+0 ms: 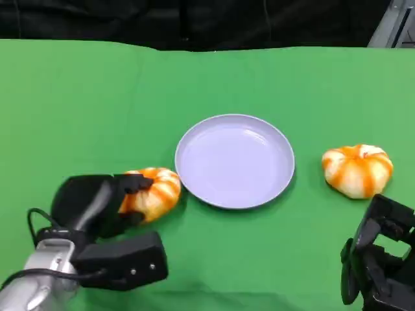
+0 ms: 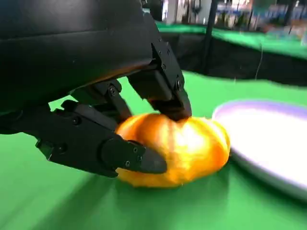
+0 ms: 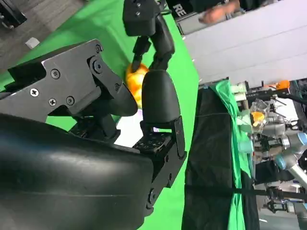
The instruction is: Grasp the bread from the table and place it into the plate.
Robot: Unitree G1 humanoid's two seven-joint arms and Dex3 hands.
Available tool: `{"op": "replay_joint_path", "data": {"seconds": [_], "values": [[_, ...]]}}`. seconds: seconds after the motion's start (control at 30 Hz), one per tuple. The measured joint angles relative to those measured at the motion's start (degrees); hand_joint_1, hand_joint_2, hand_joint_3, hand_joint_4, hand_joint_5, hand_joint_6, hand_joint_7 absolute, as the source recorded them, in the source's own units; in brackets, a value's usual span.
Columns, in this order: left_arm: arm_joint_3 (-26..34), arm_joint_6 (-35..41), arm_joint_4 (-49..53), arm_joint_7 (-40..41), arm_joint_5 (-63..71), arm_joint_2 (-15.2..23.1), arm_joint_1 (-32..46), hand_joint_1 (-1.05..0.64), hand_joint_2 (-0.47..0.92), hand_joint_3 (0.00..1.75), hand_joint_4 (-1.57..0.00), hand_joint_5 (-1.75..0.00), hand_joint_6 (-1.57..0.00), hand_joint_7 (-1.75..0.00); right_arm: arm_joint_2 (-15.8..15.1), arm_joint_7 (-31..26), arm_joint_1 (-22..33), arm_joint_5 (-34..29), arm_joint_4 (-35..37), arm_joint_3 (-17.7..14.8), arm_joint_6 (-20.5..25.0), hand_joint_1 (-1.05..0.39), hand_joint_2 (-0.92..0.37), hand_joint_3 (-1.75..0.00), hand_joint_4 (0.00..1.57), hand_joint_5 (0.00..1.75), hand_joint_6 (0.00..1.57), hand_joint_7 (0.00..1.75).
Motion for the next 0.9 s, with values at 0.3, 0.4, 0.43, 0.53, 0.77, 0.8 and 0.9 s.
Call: {"op": "replay_joint_path", "data": {"seconds": [0.3,0.4,0.43,0.53,0.77,0.8,0.9], "values": [[2.03,-1.07,-3.41,-0.08,-2.38,1.15,1.46,-0.05,0.57,0.91,-0.82,-1.67,-1.00,-0.98,-0.01,-0.13,-0.01,0.10,-0.04,-0.01,0.28,-0.05,-0.64,-1.21,0.92,1.75,0.61,1.75],[2.20,-0.80,-4.56,-0.81,-3.06,1.20,1.78,-0.07,0.60,0.90,-0.84,-1.60,-1.00,-0.94,-0.01,-0.14,-0.01,0.10,-0.05,-0.02,0.29,-0.05,-0.64,-1.20,0.92,1.75,0.60,1.75],[2.38,-0.49,-5.36,-1.49,-3.40,1.23,1.99,-0.07,0.61,0.89,-0.84,-1.60,-0.99,-0.97,-0.02,-0.14,-0.01,0.10,-0.05,-0.03,0.29,-0.05,-0.65,-1.20,0.92,1.75,0.60,1.75],[3.22,-0.36,-8.43,-2.14,-3.64,1.35,2.09,-0.05,0.58,0.94,-0.83,-1.67,-0.93,-1.19,-0.08,-0.14,-0.06,0.08,-0.04,-0.03,0.29,-0.05,-0.65,-1.20,0.92,1.75,0.61,1.75],[3.06,-2.74,-10.51,-1.96,-3.35,0.85,1.46,-0.06,0.55,1.06,-0.81,-1.75,-0.84,-1.43,-0.11,-0.34,-0.09,0.01,-0.09,-0.01,0.48,-0.04,-0.65,-1.19,0.92,1.75,0.60,1.75],[2.93,-3.05,-10.75,-1.95,-3.29,0.62,1.03,-0.07,0.55,1.07,-0.81,-1.75,-0.83,-1.43,-0.11,-0.40,-0.08,0.00,-0.09,0.00,0.49,-0.04,-0.66,-1.19,0.92,1.75,0.60,1.75],[2.50,-3.19,-11.95,-2.62,-3.27,-0.55,-1.41,-0.09,0.54,1.05,-0.80,-1.75,-0.82,-1.42,-0.12,-0.45,-0.08,0.00,-0.12,0.09,0.53,-0.04,-0.65,-1.19,0.91,1.75,0.60,1.75]]}}
